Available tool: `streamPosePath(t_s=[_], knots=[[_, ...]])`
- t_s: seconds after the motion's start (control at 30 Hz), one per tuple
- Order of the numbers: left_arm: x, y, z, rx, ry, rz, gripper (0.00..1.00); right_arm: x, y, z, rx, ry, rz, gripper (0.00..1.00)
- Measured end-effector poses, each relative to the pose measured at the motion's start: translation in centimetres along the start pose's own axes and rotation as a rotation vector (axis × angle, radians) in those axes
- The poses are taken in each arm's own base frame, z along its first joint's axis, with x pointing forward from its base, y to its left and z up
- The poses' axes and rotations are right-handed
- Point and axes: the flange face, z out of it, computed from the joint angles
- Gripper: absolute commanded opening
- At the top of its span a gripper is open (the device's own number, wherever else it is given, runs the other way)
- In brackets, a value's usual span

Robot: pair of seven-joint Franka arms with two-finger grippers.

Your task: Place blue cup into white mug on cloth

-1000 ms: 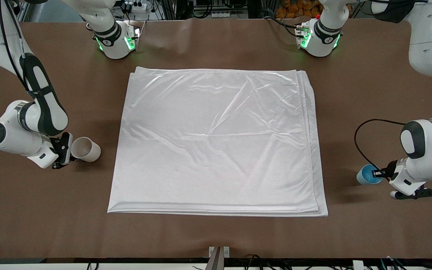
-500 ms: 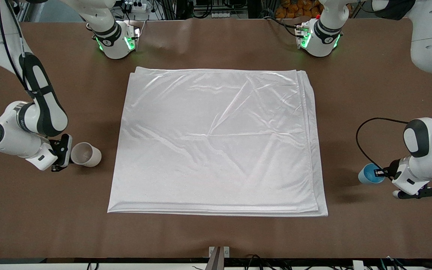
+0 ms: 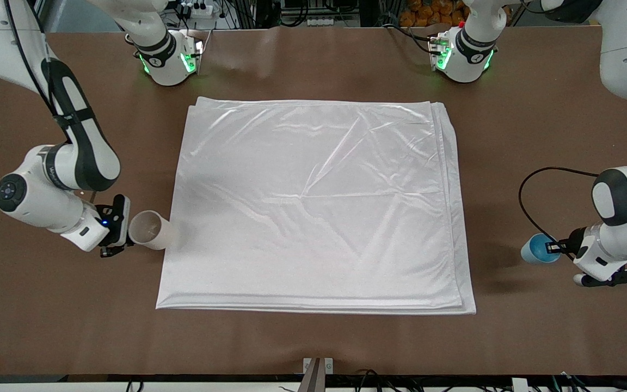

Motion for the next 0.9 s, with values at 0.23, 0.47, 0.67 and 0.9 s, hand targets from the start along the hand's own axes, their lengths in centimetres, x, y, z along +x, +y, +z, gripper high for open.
streamPosePath(t_s=[0.23, 0.47, 0.67, 0.9], knots=[[-0.6, 0.5, -1.5, -0.012, -0.025, 0.001, 0.00, 7.0, 0.4, 0.1, 0.001, 0.036, 0.040, 0.08], [-1.1, 1.4, -2.7, -0.063, -0.045, -0.022, 0.00, 15.9, 0.4, 0.0, -0.003, 0.048, 0.057, 0.03], [-1.4, 3.4, -3.3, -0.078, -0.058, -0.057, 0.00, 20.8, -0.5, 0.4, 0.005, 0.050, 0.054, 0.03], [-1.7, 7.2, -3.8, -0.079, -0.057, -0.035, 0.00, 25.1, -1.6, 1.5, 0.003, -0.003, 0.066, 0.00]])
